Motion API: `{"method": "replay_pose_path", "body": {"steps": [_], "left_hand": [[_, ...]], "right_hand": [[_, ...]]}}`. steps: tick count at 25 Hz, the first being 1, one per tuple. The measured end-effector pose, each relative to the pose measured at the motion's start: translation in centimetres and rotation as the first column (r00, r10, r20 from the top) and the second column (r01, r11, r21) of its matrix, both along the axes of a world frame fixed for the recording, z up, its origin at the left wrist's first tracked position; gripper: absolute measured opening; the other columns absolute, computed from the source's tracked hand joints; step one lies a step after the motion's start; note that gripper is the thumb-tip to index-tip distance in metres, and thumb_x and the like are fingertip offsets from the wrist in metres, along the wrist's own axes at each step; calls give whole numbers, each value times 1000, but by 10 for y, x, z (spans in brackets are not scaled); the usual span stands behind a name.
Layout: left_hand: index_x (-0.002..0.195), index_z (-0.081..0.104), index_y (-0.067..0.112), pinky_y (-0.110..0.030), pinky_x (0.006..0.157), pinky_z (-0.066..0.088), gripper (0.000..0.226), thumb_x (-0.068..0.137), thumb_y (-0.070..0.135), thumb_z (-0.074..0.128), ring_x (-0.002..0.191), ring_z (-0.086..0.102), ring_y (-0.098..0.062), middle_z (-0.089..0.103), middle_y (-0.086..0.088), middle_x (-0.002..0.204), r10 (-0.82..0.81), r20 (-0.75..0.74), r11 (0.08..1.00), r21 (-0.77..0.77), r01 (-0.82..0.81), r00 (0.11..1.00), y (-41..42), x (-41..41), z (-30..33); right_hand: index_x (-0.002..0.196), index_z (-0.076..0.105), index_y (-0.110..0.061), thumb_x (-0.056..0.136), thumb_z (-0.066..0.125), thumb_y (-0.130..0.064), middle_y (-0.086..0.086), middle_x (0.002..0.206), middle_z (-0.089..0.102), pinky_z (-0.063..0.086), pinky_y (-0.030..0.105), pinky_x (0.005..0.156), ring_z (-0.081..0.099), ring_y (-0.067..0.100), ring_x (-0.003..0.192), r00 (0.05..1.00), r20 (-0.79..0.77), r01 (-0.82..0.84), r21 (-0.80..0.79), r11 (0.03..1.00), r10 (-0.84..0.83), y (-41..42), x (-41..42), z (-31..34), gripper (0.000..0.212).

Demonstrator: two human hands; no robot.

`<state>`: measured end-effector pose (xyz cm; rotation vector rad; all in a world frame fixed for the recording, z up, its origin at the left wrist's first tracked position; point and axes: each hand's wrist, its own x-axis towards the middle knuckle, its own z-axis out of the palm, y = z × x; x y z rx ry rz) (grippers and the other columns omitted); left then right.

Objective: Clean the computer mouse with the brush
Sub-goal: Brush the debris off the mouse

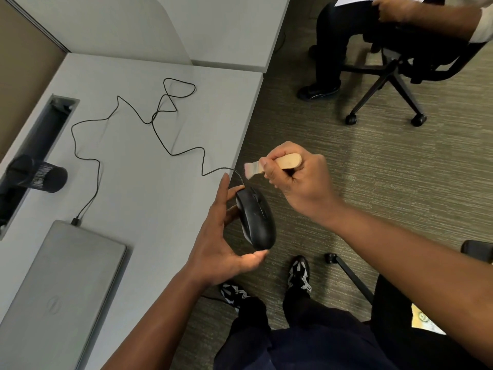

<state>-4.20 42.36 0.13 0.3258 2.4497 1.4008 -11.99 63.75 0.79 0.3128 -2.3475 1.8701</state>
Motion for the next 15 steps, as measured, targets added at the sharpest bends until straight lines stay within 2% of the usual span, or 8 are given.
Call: {"method": "replay_pose_path", "body": {"steps": [4, 8, 11, 13, 15], "left_hand": [[169, 6, 35, -12, 112, 39, 139, 64, 31, 98, 145, 48, -3, 30, 29, 162, 12, -3, 1000, -15, -12, 1000, -1, -4, 2], [168, 14, 29, -18, 115, 41, 134, 65, 29, 99, 146, 46, -7, 31, 30, 159, 10, -51, 999, -36, -12, 999, -2, -6, 0], [164, 22, 40, -23, 115, 45, 125, 65, 32, 99, 144, 47, -8, 32, 33, 155, 18, -68, 999, -46, -22, 998, -2, -8, 1], [163, 24, 38, -26, 114, 48, 123, 65, 34, 98, 143, 48, -10, 34, 31, 154, 15, -78, 998, -52, -19, 997, 0, -8, 3], [164, 28, 31, -31, 114, 49, 122, 64, 35, 97, 143, 50, -14, 38, 23, 155, 16, -95, 998, -52, -20, 995, 2, -6, 4]], "right_hand": [[97, 67, -14, 93, 74, -33, 13, 75, 70, 54, 53, 54, 67, 35, 64, 995, 95, 11, -96, 995, -1, 8, 3, 8, 21], [88, 65, -12, 94, 71, -32, 11, 70, 71, 53, 30, 54, 67, 20, 58, 987, 146, -39, -161, 986, 63, 16, 8, 20, 22], [84, 64, -11, 96, 69, -32, 12, 65, 69, 53, 36, 50, 65, 28, 55, 976, 157, -123, -166, 978, 149, 20, 10, 22, 24], [84, 65, -9, 95, 70, -29, 13, 64, 68, 52, 39, 50, 64, 31, 54, 958, 185, -184, -199, 963, 221, 19, 10, 20, 24], [85, 64, -3, 94, 72, -23, 16, 66, 67, 52, 32, 49, 63, 32, 53, 957, 192, -170, -235, 957, 217, 16, 9, 20, 23]]}}
